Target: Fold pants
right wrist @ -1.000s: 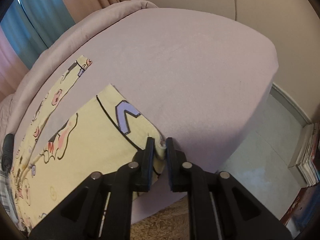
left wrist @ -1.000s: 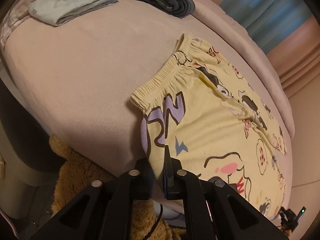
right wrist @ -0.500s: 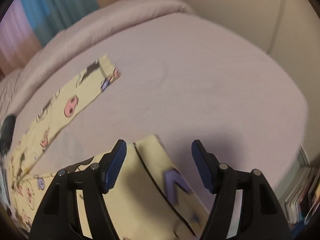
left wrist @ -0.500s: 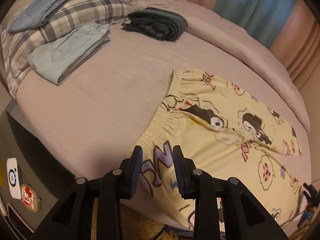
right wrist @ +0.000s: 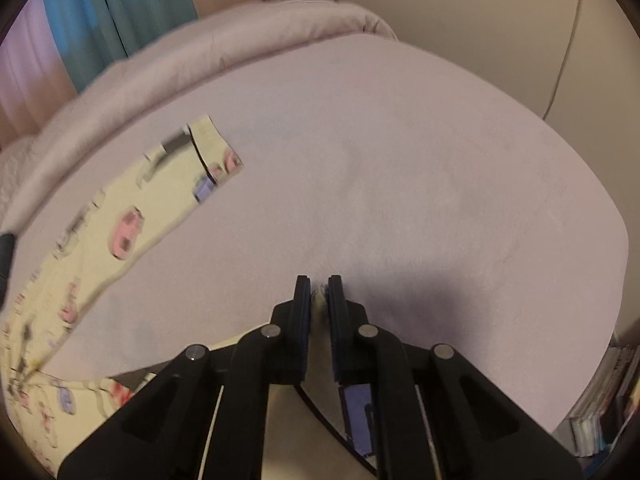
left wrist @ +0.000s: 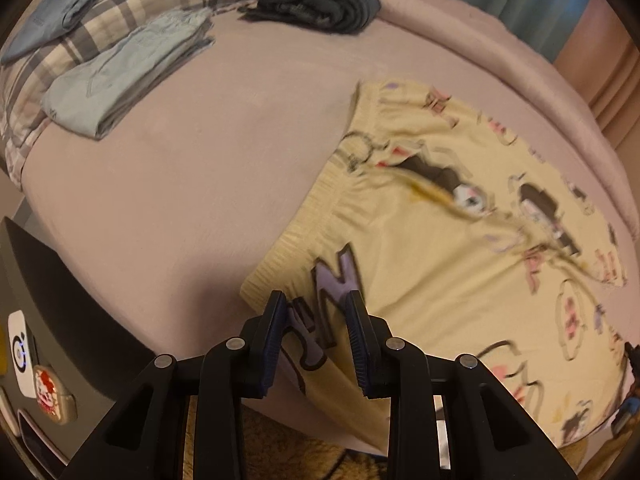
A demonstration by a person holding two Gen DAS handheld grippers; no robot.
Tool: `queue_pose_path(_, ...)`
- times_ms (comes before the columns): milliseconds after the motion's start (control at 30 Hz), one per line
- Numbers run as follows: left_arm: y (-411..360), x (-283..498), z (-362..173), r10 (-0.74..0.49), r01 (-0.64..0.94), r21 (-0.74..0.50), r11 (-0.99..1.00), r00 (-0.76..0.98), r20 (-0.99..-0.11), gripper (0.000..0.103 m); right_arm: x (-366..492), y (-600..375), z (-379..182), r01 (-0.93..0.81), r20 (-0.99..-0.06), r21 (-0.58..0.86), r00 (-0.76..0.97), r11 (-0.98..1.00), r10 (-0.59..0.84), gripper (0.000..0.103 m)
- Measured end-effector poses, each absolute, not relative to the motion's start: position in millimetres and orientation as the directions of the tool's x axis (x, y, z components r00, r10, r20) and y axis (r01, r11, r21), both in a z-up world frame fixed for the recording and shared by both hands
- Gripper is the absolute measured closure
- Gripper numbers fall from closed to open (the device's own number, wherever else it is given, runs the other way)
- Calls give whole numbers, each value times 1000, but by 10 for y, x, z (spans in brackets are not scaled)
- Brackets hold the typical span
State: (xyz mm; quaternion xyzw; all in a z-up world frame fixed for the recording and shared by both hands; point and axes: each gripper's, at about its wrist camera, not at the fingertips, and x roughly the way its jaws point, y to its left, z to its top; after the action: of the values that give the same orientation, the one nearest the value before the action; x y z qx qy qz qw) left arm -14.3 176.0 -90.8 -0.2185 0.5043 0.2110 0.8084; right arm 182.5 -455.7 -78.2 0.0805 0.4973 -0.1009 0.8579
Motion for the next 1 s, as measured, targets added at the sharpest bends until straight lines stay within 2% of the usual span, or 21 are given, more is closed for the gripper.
queue_pose_path(167,1738,-207,-897,127,-531,-123,839,410,-903,74,1794,-4399,-804,193,-838,-121,507,974,-205,90)
queue_pose_path(233,1748,-221,-817,128,-531,-129,838,421,-898,74,1768,-4339,-701,174,-835,-153,504,973,-222,82)
queue_pose_path(300,1774,-245,-704,138,-543,-147,826,449,-883,74,1698,-4309,-545,159,-824,-140,528,977,-204,64)
queue_pose_path(367,1788,-256,-614,166,-560,-145,816,466,-869,74,1583,-4232,-389,128,-815,-131,550,983,-180,51)
queue_pose_path(400,1784,-255,-563,178,-561,-143,815,478,-860,74,1514,-4167,-319,102,-816,-133,553,986,-167,49)
queue_pose_path(533,1732,-210,-544,121,-518,-204,831,525,-842,74,1309,-3942,-297,27,-826,-109,553,994,-106,47)
queue_pose_path(667,1610,-131,-759,88,-476,-176,862,482,-872,74,1123,-3829,-521,-12,-864,-93,498,996,-75,47)
queue_pose_path(767,1642,-130,-977,111,-505,-124,854,410,-905,74,1085,-3874,-791,10,-891,-126,438,992,-118,47)
queue_pose_path(867,1660,-179,-993,103,-494,-144,857,438,-893,74,988,-4022,-812,65,-888,-70,450,995,-92,38)
queue_pose_path(1000,1730,-84,-869,49,-490,-179,853,417,-907,74,1016,-4084,-745,93,-901,-95,414,991,-125,37)
